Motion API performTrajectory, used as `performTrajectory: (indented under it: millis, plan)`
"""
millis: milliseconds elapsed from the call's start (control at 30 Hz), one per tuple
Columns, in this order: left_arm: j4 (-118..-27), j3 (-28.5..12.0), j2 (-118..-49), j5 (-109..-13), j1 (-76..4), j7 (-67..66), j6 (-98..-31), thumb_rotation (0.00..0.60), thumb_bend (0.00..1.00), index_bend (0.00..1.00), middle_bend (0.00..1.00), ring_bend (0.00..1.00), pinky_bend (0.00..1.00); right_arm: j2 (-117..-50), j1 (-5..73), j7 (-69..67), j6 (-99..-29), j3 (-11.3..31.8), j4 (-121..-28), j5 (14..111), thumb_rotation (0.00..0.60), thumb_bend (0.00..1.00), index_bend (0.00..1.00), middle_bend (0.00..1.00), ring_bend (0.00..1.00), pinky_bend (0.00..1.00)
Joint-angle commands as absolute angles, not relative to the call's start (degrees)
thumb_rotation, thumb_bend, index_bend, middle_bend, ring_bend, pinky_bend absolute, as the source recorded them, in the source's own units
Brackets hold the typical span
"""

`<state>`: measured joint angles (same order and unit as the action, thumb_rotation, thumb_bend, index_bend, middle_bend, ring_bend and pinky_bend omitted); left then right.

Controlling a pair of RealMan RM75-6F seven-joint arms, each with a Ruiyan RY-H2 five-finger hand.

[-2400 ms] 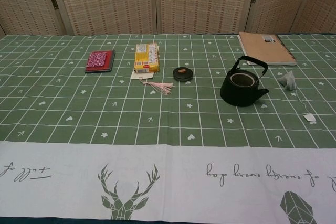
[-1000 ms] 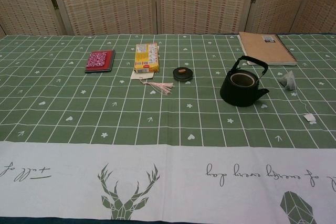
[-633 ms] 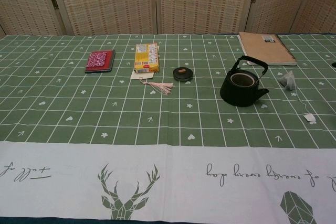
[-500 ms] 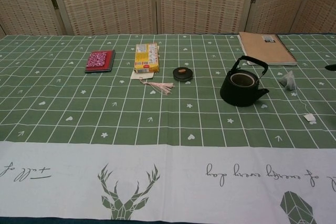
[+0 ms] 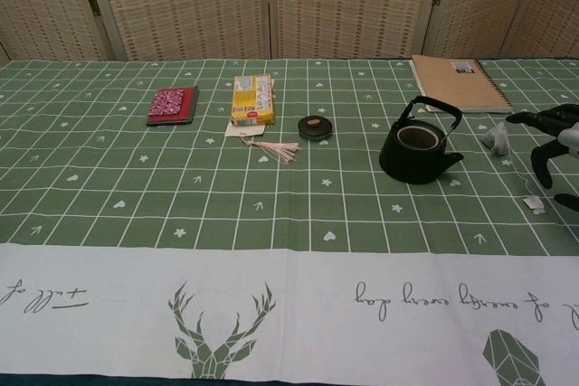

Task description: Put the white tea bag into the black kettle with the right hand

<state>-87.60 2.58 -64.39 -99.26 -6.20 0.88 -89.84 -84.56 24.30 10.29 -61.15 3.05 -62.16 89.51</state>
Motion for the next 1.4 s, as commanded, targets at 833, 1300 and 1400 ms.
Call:
performTrajectory:
  millis: [833,1300,1400]
  plan:
    - [-87.3,2.6,-64.8,-98.9,-6.5,0.1,-89.3,0.600,0.28,0.00,0.00,0.03,0.04,-88.3,26.0,11.5,-57.9,1.8,-58.2,84.9,0.600,0.40,0.37,0.00,0.00,0.00]
    - [-87.2,2.6,-64.8,-98.7,-6.6,0.2,-89.0,0.600,0.28,0.00,0.00,0.03,0.03,-90.9,26.4,9.9,-58.8,1.4,-54.6,85.1,0.600,0.40,0.41,0.00,0.00,0.00]
    - [-87.3,2.6,-64.9,-98.6,-6.7,0.1,-88.9,0.600,0.28,0.00,0.00,0.03,0.03,-91.1,26.4,9.8,-58.9,1.3,-54.3,85.2,0.600,0.40,0.43,0.00,0.00,0.00]
